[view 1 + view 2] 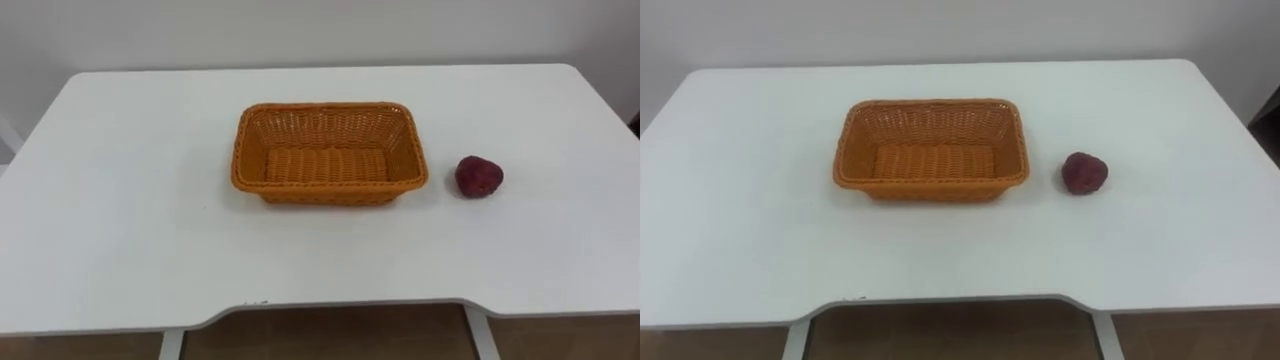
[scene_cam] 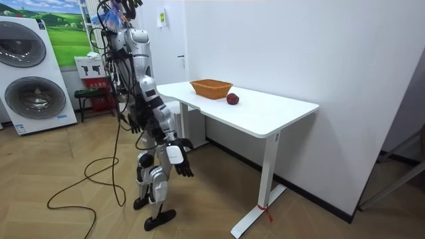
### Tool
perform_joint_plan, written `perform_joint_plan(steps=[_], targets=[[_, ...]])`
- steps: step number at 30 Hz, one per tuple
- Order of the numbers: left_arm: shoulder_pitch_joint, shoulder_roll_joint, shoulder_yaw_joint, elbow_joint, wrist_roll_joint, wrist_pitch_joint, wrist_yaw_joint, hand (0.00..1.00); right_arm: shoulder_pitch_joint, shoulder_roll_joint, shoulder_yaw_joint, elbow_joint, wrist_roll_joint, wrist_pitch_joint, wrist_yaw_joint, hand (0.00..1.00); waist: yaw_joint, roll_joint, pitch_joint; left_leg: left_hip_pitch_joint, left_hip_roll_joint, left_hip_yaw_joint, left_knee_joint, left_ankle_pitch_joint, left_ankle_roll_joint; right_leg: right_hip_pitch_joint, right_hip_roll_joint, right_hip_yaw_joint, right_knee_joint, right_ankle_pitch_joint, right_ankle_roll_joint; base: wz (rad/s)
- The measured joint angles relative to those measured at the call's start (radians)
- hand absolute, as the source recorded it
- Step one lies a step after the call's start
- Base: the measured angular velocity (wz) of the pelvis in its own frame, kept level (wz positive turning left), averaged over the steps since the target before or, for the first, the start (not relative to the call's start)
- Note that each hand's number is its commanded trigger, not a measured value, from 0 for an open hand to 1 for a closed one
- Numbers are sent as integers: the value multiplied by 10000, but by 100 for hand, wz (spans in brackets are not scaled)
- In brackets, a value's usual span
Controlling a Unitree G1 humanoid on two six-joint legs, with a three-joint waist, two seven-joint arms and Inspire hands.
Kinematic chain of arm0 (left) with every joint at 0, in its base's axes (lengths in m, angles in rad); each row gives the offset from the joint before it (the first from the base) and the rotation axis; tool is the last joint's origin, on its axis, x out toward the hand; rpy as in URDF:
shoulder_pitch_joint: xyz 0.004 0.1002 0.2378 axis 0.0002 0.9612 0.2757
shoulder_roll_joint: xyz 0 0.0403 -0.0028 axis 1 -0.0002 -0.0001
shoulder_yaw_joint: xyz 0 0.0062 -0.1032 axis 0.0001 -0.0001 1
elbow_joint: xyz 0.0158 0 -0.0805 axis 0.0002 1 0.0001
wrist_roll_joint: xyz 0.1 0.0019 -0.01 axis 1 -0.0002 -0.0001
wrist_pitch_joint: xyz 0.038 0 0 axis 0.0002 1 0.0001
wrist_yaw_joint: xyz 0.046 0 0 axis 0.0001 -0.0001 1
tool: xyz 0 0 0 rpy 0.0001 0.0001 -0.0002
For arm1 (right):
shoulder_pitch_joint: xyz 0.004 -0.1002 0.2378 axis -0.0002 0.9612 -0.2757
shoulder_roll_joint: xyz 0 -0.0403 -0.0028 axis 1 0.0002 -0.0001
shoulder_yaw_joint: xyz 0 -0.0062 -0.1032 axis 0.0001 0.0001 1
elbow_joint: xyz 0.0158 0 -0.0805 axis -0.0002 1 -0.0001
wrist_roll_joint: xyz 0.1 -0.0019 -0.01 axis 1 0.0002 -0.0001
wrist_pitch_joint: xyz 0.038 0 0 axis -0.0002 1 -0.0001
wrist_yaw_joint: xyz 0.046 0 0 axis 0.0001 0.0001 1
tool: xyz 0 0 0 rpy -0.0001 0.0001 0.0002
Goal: Pick and place apple
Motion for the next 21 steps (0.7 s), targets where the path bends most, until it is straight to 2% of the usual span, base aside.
perform_joint_plan(steps=[4, 7, 10, 11, 13, 17, 19, 21], targets=[[244, 61, 173, -345, 54, 2, 143, 0, -183, -46, -977, -1289, 684, -422, -1389, 0, -201, -49, -19, -46, 0, 90, -14, 1, 2, -58, -1, 24, 1, -1, 2, -5], [339, 107, 174, -549, 103, 7, 151, 0, -306, -110, -1252, -2069, 813, -660, -2115, 0, -309, -67, -27, -63, -6, 91, -22, 2, 3, -74, -2, 29, -5, -1, 4, 0], [333, 123, 247, -725, 136, -40, 167, 0, -566, -363, -1537, -2769, 890, -881, -3089, 0, -274, -68, -30, -66, -11, 110, -25, 3, 4, -111, -4, 56, 9, -5, 10, 0], [341, 134, 247, -786, 232, -41, 167, 0, -563, -364, -1617, -3445, 747, -989, -3502, 0, -310, -64, -27, -105, -10, 112, -19, 3, 4, -146, -2, 104, 12, -9, 13, 0], [318, 158, 225, -958, 443, -42, 166, 0, -579, -385, -1593, -4745, -19, -1152, -4343, 0, -277, -86, -35, -328, 4, 121, 26, 5, 3, -349, 18, 119, 13, -1, 5, 0], [318, 243, 130, -1011, 624, -23, 163, 0, -580, -483, -1536, -6561, -1438, -1255, -5342, 0, -190, -132, -27, -362, 9, 125, 31, 6, 3, -431, 17, 94, 173, 0, 4, -2], [312, 258, 129, -1092, 1019, -28, 163, 0, -594, -502, -1348, -7295, -2925, -1296, -5724, 0, -87, -161, -10, -369, 8, 124, 30, 6, 3, -474, 21, 119, 160, 0, 3, -4], [285, 261, 133, -1101, 1222, -48, 151, 0, -783, -686, -1262, -7810, -4873, -1307, -5994, 0, -33, -228, 31, -396, 0, 99, 30, 6, 3, -497, 10, 107, 152, 1, 4, 0]])
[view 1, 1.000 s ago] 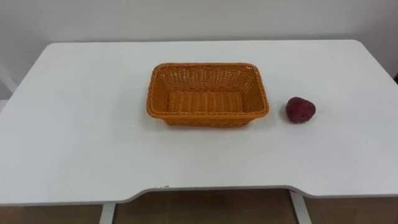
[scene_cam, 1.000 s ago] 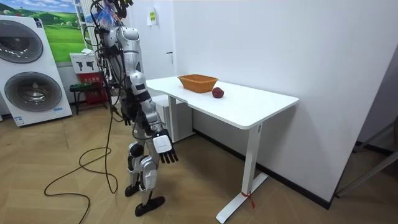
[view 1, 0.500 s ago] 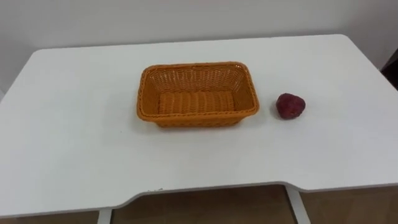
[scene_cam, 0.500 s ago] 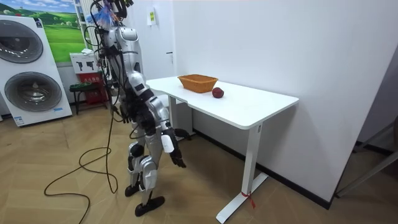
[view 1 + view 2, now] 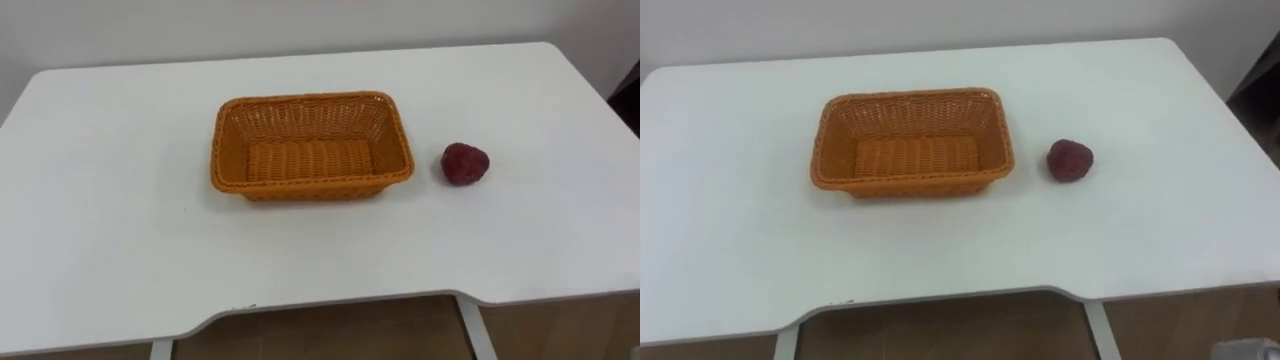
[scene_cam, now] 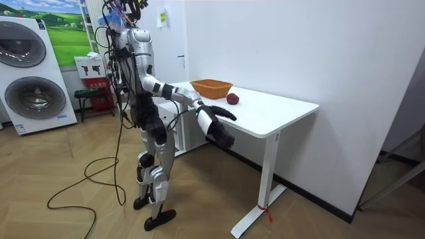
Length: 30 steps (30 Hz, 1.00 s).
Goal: Pick and place apple
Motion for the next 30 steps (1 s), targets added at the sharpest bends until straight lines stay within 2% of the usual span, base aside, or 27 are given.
perform_joint_plan(steps=[4, 8, 11, 15, 22, 27, 30], targets=[[9, 39, -16, -1, 364, 17, 1, 0, -119, -251, 328, -1282, -1818, -53, -285, 0, 118, -81, 10, -172, 16, 10, 78, 1, 0, -189, 6, -28, 10, 5, -8, 0], [-65, 46, -27, 0, 489, 38, 6, 0, -121, -414, 1169, -1721, -2967, -76, 81, 0, 264, -246, -38, -157, 29, -3, 124, 4, -5, -140, 10, -79, 20, 15, -22, 0], [-188, 54, -317, -15, 521, 57, -54, 0, -228, -486, 1499, -1918, -2976, -47, 825, 0, 399, -286, -43, -226, 24, -11, 136, 3, -4, -134, -2, -79, 11, 55, -8, 0], [-318, 133, -383, -189, 576, 102, -305, 0, -364, -885, 2292, -1823, -2970, 171, 2233, 0, 563, -269, -22, -315, 31, -55, 156, 8, 3, -155, -6, -146, -9, 99, -6, 2], [-393, 312, -381, -191, 752, 103, -677, 0, -896, -1134, 2587, -756, -2768, 457, 4465, 0, 640, -309, 8, -342, 18, -265, 168, 14, 9, -145, -17, -286, -23, 99, -7, 7], [-384, 518, -394, -94, 745, 102, -758, 0, -1322, -1327, 2651, -148, -2686, 498, 5102, 0, 628, -408, 40, -344, 20, -305, 155, 14, 9, -136, -29, -454, -30, 100, -7, 1], [-352, 563, -399, -101, 761, 119, -765, 0, -1472, -1556, 2968, 200, -2433, 608, 5589, 0, 635, -464, 22, -310, 21, -341, 144, 14, 9, -86, -37, -549, -36, 100, -6, 4]])
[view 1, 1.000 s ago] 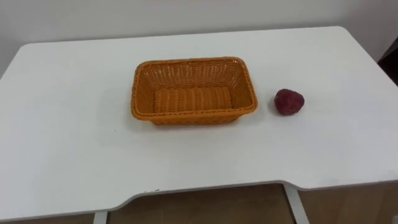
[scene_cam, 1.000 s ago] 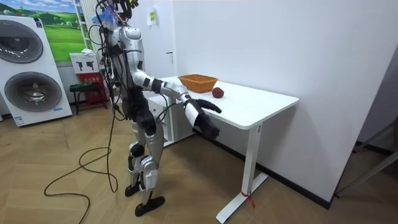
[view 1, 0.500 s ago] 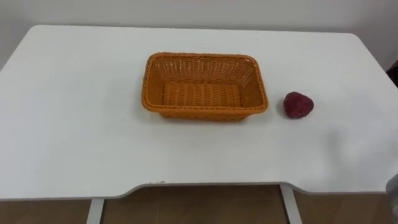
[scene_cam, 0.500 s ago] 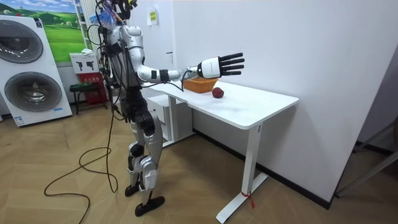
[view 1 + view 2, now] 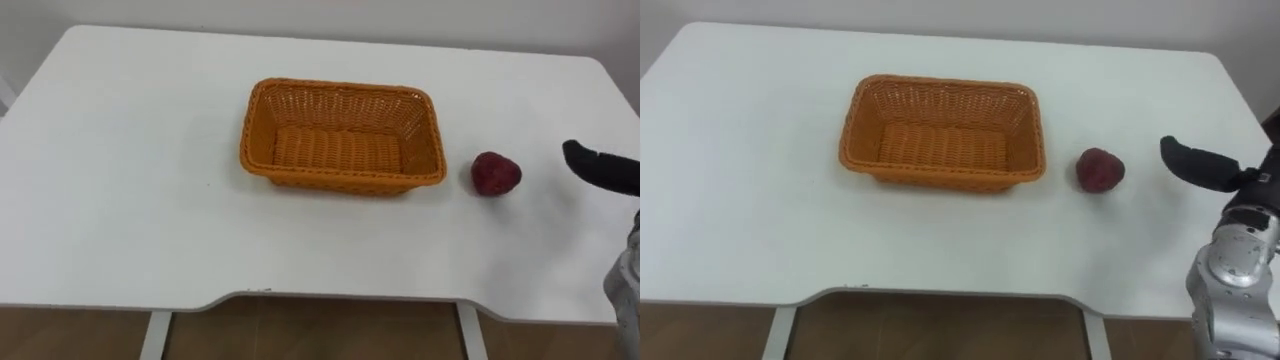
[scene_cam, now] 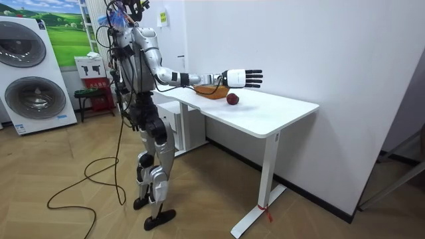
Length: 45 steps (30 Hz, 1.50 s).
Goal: Pick and place apple
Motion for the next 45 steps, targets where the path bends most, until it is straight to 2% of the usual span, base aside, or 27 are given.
perform_joint_plan(steps=[6, 17, 23, 30, 36, 42, 45], targets=[[-18, 40, 0, -31, 85, 10, -136, 0, -314, -54, 312, 688, -53, 188, 944, 0, 14, -60, -44, 42, -12, -74, 0, 1, -2, 158, -13, -187, -162, 2, 1, 6], [-4, 100, 1, -31, 80, 7, -348, 0, -758, -65, 382, 1482, -50, 194, 2117, 0, 7, 22, -4, 34, -13, -187, 24, 23, -32, 231, -18, -333, -167, 2, 0, 3], [-24, 100, 2, -31, 76, 5, -326, 0, -804, -66, 399, 1478, 9, 194, 2145, 0, 8, 16, -10, 34, -10, -206, 21, 31, -37, 235, -15, -329, -166, 2, 0, 0], [-38, 101, -201, -28, 90, 0, -262, 0, -1126, -66, 505, 1332, 1103, 193, 2106, 0, 4, -47, -52, 86, -9, -199, 12, 32, -36, 288, -6, -267, -165, 2, 0, 0], [-55, 98, -203, -29, 101, 1, -263, 0, -1140, -67, 563, 1010, 1086, 181, 2126, 0, 10, -21, -52, 134, -10, -206, 4, 32, -36, 338, -10, -290, -169, 2, 0, 0], [-39, 107, -405, -27, 95, 3, -264, 0, -1138, -76, 831, 1015, 1060, 181, 2139, 0, 1, 45, -19, 190, -14, -225, 23, 32, -36, 454, -20, -362, -173, 2, 0, 1], [-33, 107, -416, -28, 94, 2, -291, 0, -1137, -81, 1003, 1037, 932, 181, 2213, 0, -18, 87, -35, 186, -14, -231, 40, 32, -37, 457, -25, -403, -178, 3, -1, 0]])
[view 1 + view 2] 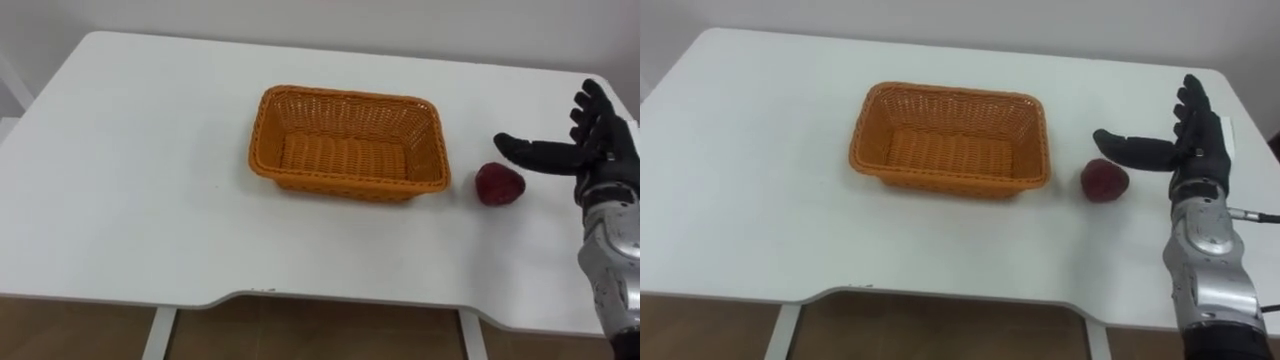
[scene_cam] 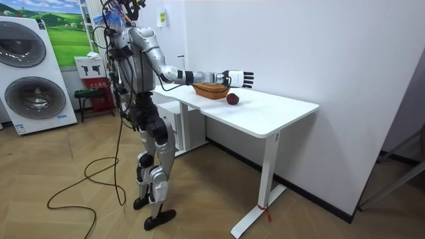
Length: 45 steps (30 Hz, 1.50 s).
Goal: Pick and place apple
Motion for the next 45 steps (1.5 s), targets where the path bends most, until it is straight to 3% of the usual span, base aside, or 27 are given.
perform_joint_plan(steps=[6, 16, 22, 24, 34, 38, 40, 45], targets=[[54, -1, -8, 0, 15, 14, -15, 0, 1, 0, 26, 137, -763, 0, 329, 0, -3, 133, -43, 22, -13, -56, 2, 19, 6, 2, -22, -53, -3, 0, 0, 1], [84, -14, -14, -40, 91, 19, -102, 0, 35, 1, 50, 1276, -1277, 3, 350, 0, 48, 74, -55, 31, -15, -73, -10, 55, -1, 24, -29, -147, 14, 0, 0, 2], [40, -15, -244, 38, 93, 14, -103, 0, 205, 2, 556, 2106, -1626, 11, 352, 0, 293, 7, -31, -11, -12, -42, 7, 54, 0, -16, -40, -138, 15, 6, -10, 0], [33, -13, -246, 55, 93, 16, -107, 0, 202, 2, 803, 2176, -1768, 10, 354, 100, 298, 7, -32, -29, -15, -54, 22, 56, 2, -24, -47, -157, 17, 7, -12, 0], [-75, 18, -268, 134, 96, 15, -207, 0, 279, -7, 819, 2435, -3233, -25, 347, 100, 237, -130, -35, -82, -40, -238, 195, 56, 5, 140, -71, -378, 22, 8, -13, 6], [-140, 22, -383, 133, 81, 13, -184, 0, 376, -6, 815, 2411, -3904, -55, 328, 100, 256, -140, -66, -208, -41, -254, 292, 54, 5, 61, -63, -386, 35, 30, -48, 0], [-135, 26, -386, 131, 83, 13, -184, 0, 473, -5, 816, 2392, -4104, -93, 333, 100, 266, -141, -119, -242, -49, -342, 305, 53, 5, 62, -63, -430, 37, 32, -51, 6], [-136, 27, -389, 125, 82, 13, -185, 0, 521, -5, 815, 2393, -4160, -104, 321, 100, 260, -142, -136, -261, -57, -353, 318, 53, 5, 63, -67, -457, 44, 36, -57, 2]])
